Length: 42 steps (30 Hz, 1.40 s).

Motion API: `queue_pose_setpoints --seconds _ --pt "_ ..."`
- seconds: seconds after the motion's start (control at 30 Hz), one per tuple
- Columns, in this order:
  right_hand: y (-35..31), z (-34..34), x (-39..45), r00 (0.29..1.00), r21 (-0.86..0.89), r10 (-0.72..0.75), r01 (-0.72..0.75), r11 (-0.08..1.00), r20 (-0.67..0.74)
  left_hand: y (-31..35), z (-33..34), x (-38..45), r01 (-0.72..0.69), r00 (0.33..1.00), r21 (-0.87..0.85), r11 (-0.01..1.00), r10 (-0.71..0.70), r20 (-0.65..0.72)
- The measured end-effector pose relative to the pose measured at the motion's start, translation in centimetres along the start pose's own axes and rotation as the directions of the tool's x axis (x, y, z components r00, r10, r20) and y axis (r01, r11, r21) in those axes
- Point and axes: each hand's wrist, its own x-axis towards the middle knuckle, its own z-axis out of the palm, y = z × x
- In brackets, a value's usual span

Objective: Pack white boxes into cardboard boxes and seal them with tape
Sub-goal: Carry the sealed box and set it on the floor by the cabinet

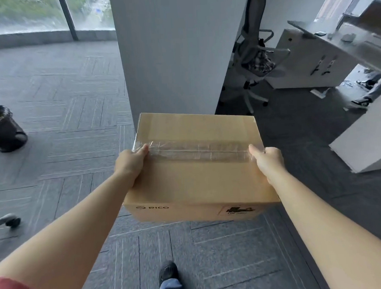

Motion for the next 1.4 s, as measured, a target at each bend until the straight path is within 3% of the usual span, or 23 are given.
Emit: queue_pose_setpoints --seconds 0.3,0.63,0.77,1.13,1.4 --pt "-2.9 4.9 15.8 0.993 -0.014 0.072 -0.071 0.997 0.099 5.3 6.9 12.3 0.088 0.995 0.071 0.994 -0.084 -0.053" --pt "-2.2 15.9 32.3 0.963 -0.046 0.060 -0.049 0.998 0.261 2.9 14.9 27.6 0.202 0.971 0.100 0.974 -0.186 -0.154" --pt "1.0 22.1 37.4 0.963 -0.058 0.058 -0.045 0.997 0.261 -1.3 18.5 34.3 0.247 0.962 0.060 0.967 -0.237 -0.136" --pt "12.7 40.5 47.9 0.959 -0.034 -0.010 0.020 0.999 0.284 -16.8 27.8 50.0 0.198 0.969 0.027 0.980 -0.191 -0.159" --pt "17.3 47.2 51.1 0.959 -0.073 0.001 0.020 0.997 0.283 -21.8 31.0 54.5 0.176 0.967 0.037 0.984 -0.166 -0.195"
